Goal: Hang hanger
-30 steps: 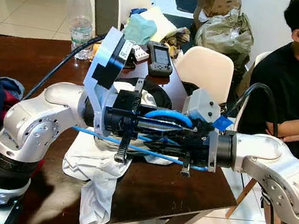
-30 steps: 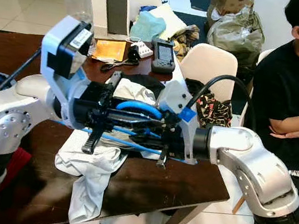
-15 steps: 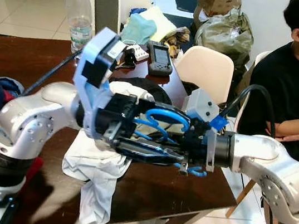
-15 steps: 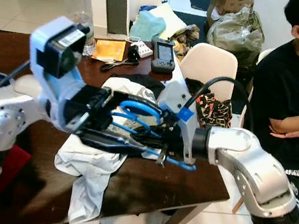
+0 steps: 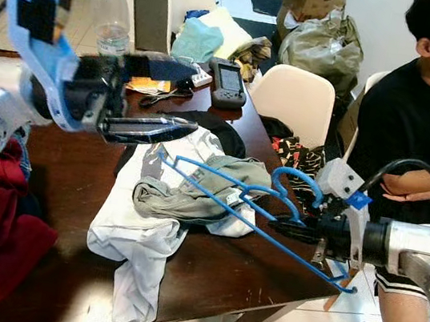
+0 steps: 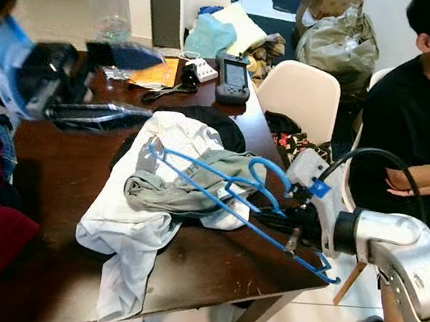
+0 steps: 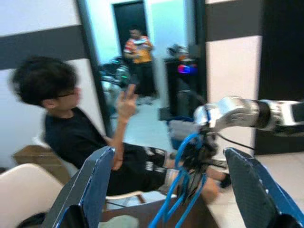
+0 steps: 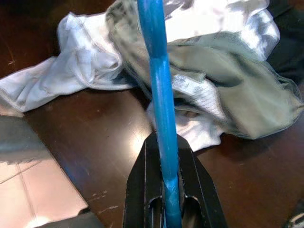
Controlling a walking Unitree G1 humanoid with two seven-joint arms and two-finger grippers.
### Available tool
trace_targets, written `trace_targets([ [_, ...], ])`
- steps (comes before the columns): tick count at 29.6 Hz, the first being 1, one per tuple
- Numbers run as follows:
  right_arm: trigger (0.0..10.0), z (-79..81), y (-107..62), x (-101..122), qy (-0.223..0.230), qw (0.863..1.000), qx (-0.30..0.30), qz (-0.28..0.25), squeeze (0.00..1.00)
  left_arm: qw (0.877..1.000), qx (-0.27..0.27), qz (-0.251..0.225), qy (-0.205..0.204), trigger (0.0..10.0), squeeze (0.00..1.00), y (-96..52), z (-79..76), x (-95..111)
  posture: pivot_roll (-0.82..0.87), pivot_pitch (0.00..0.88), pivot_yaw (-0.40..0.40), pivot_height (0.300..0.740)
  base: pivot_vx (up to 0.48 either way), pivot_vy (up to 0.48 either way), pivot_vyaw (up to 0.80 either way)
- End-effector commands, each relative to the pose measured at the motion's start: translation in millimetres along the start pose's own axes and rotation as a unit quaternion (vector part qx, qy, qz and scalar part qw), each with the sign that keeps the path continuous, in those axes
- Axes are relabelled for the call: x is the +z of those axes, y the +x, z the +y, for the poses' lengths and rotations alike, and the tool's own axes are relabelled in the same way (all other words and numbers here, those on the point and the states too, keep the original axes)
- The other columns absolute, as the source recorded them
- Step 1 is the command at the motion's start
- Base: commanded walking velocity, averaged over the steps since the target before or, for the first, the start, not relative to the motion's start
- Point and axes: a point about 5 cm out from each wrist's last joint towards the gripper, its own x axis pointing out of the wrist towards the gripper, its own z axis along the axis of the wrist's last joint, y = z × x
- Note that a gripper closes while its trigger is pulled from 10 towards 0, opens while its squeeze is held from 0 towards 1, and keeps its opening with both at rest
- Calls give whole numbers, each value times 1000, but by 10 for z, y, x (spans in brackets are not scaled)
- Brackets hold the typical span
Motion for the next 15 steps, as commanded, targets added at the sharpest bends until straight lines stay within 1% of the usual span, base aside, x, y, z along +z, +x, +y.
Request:
trace_targets([
  [1,0,-222,-166,36,19,996,-85,-36,0,995,93,1,34,10000,435,-71,133,36,102,136,-36,740,0,0,0],
  [2,0,-222,-166,36,19,996,-85,-36,0,995,93,1,34,10000,435,-71,133,36,102,136,-36,740,0,0,0],
  [3,0,-312,-221,76,33,990,-120,-67,0,991,132,-6,34,10000,0,-56,174,5,102,136,-36,740,0,0,0],
  [4,0,-365,-258,100,42,985,-140,-87,0,987,154,-10,34,10000,0,-48,198,-16,102,136,-37,740,0,0,0],
  [5,0,-410,-285,143,57,979,-156,-118,0,985,173,-16,23,10000,0,-26,203,-59,99,141,-38,740,0,0,0],
  [6,0,-432,-299,169,66,975,-164,-136,0,983,182,-20,17,10000,0,-12,203,-85,99,141,-38,740,0,0,0],
  [7,0,-432,-299,169,66,975,-164,-136,0,983,182,-20,17,10000,0,-12,203,-85,99,141,-38,740,0,0,0],
  [9,0,-482,-335,201,83,959,-187,-194,0,969,244,-35,-16,10000,0,43,211,-248,97,144,-39,740,0,0,0],
  [10,0,-503,-326,198,92,952,-203,-208,0,957,288,-12,-17,10000,0,63,220,-380,96,147,-44,740,0,0,0],
  [11,0,-503,-326,198,92,952,-203,-208,0,957,288,-12,-17,10000,0,63,220,-380,96,147,-44,740,0,0,0],
  [12,0,-532,-242,164,121,936,-237,-229,0,926,375,9,-41,10000,0,86,219,-642,98,154,-44,740,0,0,0],
  [13,0,-532,-242,164,121,936,-237,-229,0,926,375,9,-41,10000,0,86,219,-642,98,154,-44,740,0,0,0],
  [14,0,-535,-197,150,137,929,-247,-240,0,912,406,7,-63,10000,0,90,209,-737,97,152,-42,740,0,0,0],
  [15,2196,-514,-108,137,148,924,-254,-245,0,888,454,29,-63,10000,0,81,196,-855,96,154,-43,740,0,0,0],
])
